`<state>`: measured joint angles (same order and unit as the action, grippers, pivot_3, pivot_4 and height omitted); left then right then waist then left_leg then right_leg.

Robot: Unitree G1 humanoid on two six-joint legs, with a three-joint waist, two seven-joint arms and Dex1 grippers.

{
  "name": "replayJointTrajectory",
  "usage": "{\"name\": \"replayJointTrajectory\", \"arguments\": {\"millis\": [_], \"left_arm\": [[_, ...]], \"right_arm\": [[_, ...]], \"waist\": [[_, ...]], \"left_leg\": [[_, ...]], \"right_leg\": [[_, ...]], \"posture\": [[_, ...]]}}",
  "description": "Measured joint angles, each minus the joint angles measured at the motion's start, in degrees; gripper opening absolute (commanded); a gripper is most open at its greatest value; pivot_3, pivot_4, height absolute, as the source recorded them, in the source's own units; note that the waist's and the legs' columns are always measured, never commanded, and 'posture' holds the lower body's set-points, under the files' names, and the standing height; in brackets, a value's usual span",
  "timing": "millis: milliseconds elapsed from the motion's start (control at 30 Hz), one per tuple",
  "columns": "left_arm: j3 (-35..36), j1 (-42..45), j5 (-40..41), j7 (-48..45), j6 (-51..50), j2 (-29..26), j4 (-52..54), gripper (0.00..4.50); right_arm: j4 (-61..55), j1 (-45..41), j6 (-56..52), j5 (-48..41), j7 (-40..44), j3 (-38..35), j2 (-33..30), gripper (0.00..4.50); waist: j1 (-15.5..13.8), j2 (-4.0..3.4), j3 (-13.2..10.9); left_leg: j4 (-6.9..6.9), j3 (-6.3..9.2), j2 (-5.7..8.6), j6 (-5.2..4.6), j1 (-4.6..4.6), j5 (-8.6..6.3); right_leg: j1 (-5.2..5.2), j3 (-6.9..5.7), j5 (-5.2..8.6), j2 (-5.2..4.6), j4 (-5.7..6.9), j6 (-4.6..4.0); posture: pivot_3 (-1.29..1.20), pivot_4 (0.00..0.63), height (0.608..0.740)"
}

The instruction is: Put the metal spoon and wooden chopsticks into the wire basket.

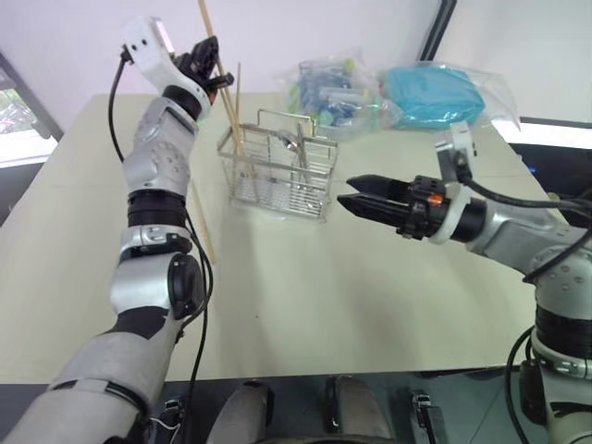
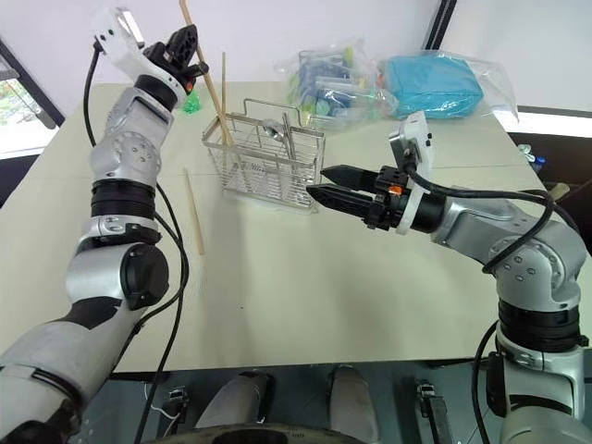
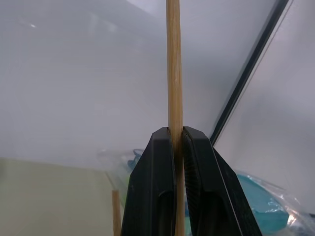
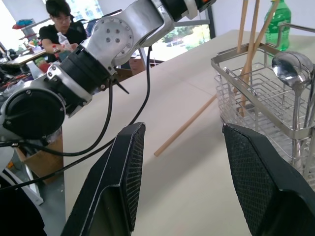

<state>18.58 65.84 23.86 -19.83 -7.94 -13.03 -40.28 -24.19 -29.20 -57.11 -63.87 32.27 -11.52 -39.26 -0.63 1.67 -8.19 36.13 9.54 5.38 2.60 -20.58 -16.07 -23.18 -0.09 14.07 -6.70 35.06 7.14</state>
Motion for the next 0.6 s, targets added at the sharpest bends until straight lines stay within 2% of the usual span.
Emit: {"name": "replayJointTrajectory", "arguments": {"millis": [100,267,333,467,600], "left_arm": [[-2.1,-3.1,-0.9,-2.1,1.8,2.7,-0.2,1.11],[-2.6,-4.5,-0.5,-3.1,1.5,4.7,0.8,3.65],[-2.4,-4.5,0.2,-2.7,1.0,4.7,2.2,4.47],[-2.1,-5.8,0.7,-1.7,-2.2,3.5,6.7,4.47],[-1.7,-5.8,2.4,0.4,-10.1,-1.9,14.9,4.47]], "right_arm": [[-0.3,0.0,0.0,-1.0,-1.7,-0.8,0.0,2.58],[-0.2,0.0,0.0,-2.1,-3.3,-1.0,0.0,2.58],[-0.1,0.0,0.0,-2.3,-3.8,-1.2,0.0,2.58],[1.2,-0.4,0.2,-2.2,-3.8,-1.2,0.1,2.58],[2.3,-0.9,0.7,-2.0,-3.8,-1.0,0.5,2.58]], "waist": [[-0.2,0.01,0.0],[0.0,0.01,0.0],[0.2,0.01,0.0],[0.2,0.01,0.0],[0.2,0.0,0.0]], "left_leg": [[0.06,0.02,0.03,-0.01,-0.03,0.0],[0.03,0.01,0.01,-0.02,-0.04,-0.01],[0.0,-0.02,-0.01,-0.02,0.0,-0.01],[0.01,-0.02,-0.01,-0.02,0.0,-0.01],[0.0,0.01,-0.03,-0.02,-0.01,-0.01]], "right_leg": [[0.04,-0.01,0.0,-0.02,-0.02,0.0],[-0.02,0.0,0.0,0.0,-0.01,0.0],[-0.02,0.0,0.0,0.01,-0.01,0.0],[-0.01,0.0,0.0,0.02,0.0,0.0],[-0.03,0.01,0.0,0.04,0.01,0.0]], "posture": [[0.0,0.15,0.725],[0.0,0.15,0.725],[0.0,0.15,0.725],[0.0,0.15,0.725],[0.0,0.15,0.725]]}}
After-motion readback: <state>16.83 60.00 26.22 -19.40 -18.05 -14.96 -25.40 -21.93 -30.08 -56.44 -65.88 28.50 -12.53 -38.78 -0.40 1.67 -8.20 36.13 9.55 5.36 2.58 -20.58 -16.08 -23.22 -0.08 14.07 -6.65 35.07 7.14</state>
